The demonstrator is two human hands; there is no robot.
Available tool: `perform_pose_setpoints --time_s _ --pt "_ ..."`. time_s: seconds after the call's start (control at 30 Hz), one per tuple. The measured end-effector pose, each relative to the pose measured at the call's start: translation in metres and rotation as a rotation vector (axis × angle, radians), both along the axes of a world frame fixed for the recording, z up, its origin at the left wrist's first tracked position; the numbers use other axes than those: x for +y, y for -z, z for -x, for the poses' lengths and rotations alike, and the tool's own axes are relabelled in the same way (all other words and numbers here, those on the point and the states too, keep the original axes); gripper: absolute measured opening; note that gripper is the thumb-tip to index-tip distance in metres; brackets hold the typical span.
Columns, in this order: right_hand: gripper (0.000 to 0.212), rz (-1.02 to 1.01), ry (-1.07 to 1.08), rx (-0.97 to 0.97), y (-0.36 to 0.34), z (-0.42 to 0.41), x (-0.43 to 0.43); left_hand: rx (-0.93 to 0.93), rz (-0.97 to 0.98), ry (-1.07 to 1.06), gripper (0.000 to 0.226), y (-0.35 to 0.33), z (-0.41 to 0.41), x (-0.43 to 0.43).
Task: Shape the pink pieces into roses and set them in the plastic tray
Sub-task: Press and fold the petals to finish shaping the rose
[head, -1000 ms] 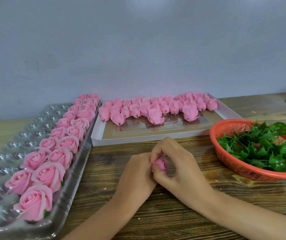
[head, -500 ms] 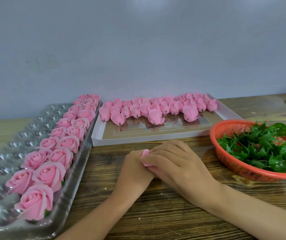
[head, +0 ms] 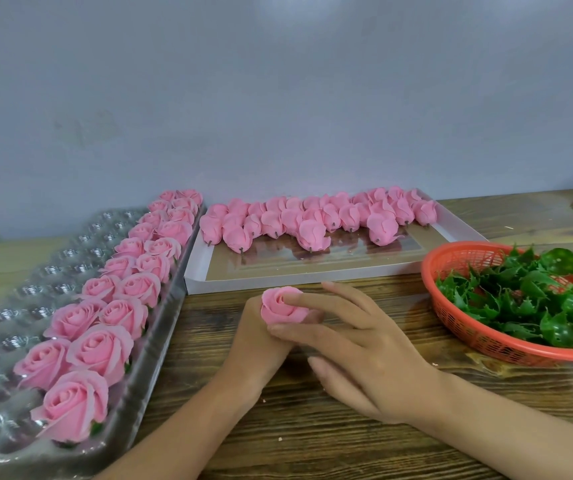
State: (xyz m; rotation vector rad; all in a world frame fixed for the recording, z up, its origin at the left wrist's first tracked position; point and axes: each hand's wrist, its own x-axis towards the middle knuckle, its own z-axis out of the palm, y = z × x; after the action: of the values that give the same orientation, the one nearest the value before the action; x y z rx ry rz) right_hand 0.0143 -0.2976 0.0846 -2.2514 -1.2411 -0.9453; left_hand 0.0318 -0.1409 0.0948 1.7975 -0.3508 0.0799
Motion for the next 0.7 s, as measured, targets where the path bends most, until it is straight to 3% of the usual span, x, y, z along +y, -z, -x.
perform_pose_setpoints --time_s 0.17,0.27,0.37,0.5,0.7 --pt "0.027 -0.468 -0.104 0.287 0.0001 0.0004 -0.0031 0.081 0.095 0.045 0.013 0.0027 0.0001 -0.0008" --pt "0.020 -0.597 -0.123 0.455 -0.0024 -0.0034 -0.0016 -0.007 -0.012 0.109 0.015 0.0066 -0.0010 -0.0014" --pt "0.017 -0.603 -0.171 0.633 -0.0035 -0.0040 0.0003 -0.076 -0.156 0.198 0.018 0.0089 -0.0014 -0.0009" --pt "0.015 -0.531 -0.188 0.711 -0.0023 -0.0017 0.0030 -0.128 -0.388 0.191 0.026 0.0094 -0.0013 -0.0051" --pt "0.007 -0.505 -0.208 0.697 -0.0037 -0.0009 0.0042 -0.098 -0.377 0.248 0.017 0.0078 -0.0013 -0.0063"
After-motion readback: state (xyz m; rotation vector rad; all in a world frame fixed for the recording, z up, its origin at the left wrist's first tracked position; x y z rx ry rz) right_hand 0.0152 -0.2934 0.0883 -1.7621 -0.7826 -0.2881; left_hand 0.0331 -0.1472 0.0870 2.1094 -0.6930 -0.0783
